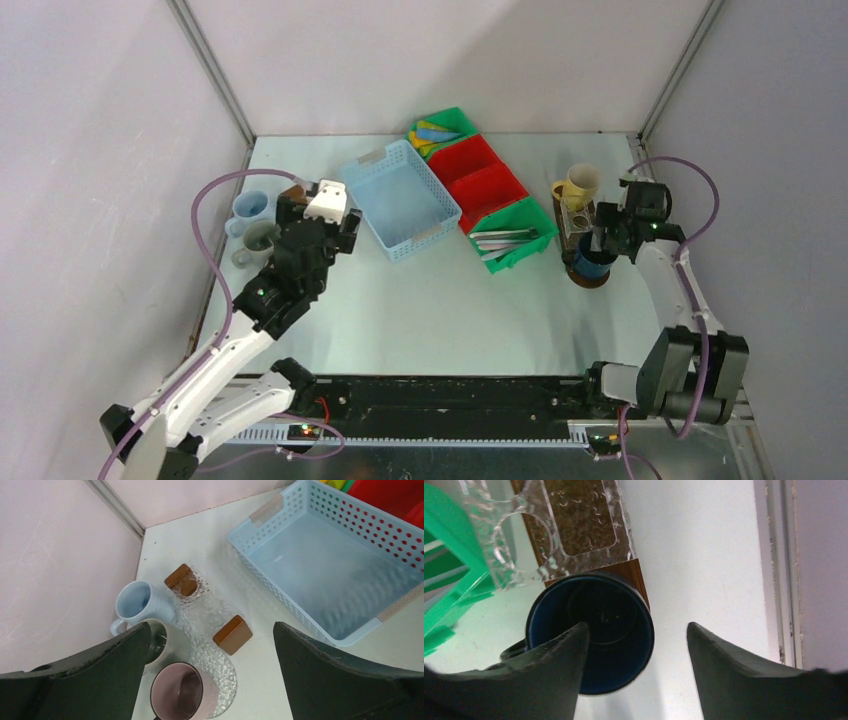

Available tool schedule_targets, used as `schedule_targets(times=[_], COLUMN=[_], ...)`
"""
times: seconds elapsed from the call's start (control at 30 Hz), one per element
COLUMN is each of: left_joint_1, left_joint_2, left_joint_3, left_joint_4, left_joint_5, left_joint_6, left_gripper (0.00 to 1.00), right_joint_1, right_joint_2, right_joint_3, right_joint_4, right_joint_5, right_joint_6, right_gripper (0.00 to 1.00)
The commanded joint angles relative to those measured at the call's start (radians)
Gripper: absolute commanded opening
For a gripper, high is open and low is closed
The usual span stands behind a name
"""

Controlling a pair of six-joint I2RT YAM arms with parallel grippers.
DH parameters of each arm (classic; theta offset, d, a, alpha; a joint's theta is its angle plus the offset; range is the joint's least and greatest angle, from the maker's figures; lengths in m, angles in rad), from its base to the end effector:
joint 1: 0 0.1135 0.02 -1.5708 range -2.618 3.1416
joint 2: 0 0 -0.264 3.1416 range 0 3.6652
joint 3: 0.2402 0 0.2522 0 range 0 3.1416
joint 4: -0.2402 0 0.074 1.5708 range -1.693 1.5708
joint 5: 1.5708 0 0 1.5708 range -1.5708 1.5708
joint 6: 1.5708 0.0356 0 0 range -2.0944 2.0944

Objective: Prepare toiletry sets of a toothbrush and toothpaste on the tray
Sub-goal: Place the cup on the tray.

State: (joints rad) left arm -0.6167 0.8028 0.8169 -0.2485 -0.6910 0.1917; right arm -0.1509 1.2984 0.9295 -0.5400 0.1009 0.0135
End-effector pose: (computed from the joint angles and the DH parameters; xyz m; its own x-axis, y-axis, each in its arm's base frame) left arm 0.1594 -0.0852 0.3433 -0.1974 0.3200 -0.9266 -0.0228 0.9435 0.3306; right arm 0.2628 -0.0436 0.2491 -0.7769 0.1317 -0.6156 0.2213 0.9726 -0.0712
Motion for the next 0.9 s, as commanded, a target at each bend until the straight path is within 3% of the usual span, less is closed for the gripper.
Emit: schedule_targets(times=[0.0, 0.07, 0.33, 0.53, 0.73, 0.87], left_joint_1=[0.008, 0.007, 0.008, 0.008, 0.008, 0.003], left_joint_2=[0.037, 0.076, 0.351, 0.578, 0.868, 0.963], left_joint_3=[0.022, 0.044, 0.239, 0.363, 0.524, 0.569], left_joint_4=[-0.002, -0.027, -0.150, -0.131, -0.209, -0.282], left_joint_5=[0.118, 0.180, 0.493, 0.604, 0.677, 0.758], left_joint_6=[-0.037, -0.061, -0.145, -0.144, -0.101, -0.108], left_gripper=[1.00, 1.00, 1.00, 1.00, 1.00, 1.00], right_joint_1=[-0.003, -0.002, -0.001, 0.002, 0.050, 0.082], right_joint_2=[-0.121, -0.174, -0.404, -0.498, -0.567, -0.595], right_joint_3=[0.054, 0.059, 0.060, 0.041, -0.002, -0.024], right_joint_4=[-0.039, -0.046, -0.033, -0.029, -0.002, 0.010], right_joint_5=[-0.036, -0.053, -0.144, -0.197, -0.170, -0.149], right_joint_6=[0.055, 0.069, 0.112, 0.113, 0.102, 0.083], right_gripper=[0.94, 0.99, 0.99, 0.99, 1.00, 0.99])
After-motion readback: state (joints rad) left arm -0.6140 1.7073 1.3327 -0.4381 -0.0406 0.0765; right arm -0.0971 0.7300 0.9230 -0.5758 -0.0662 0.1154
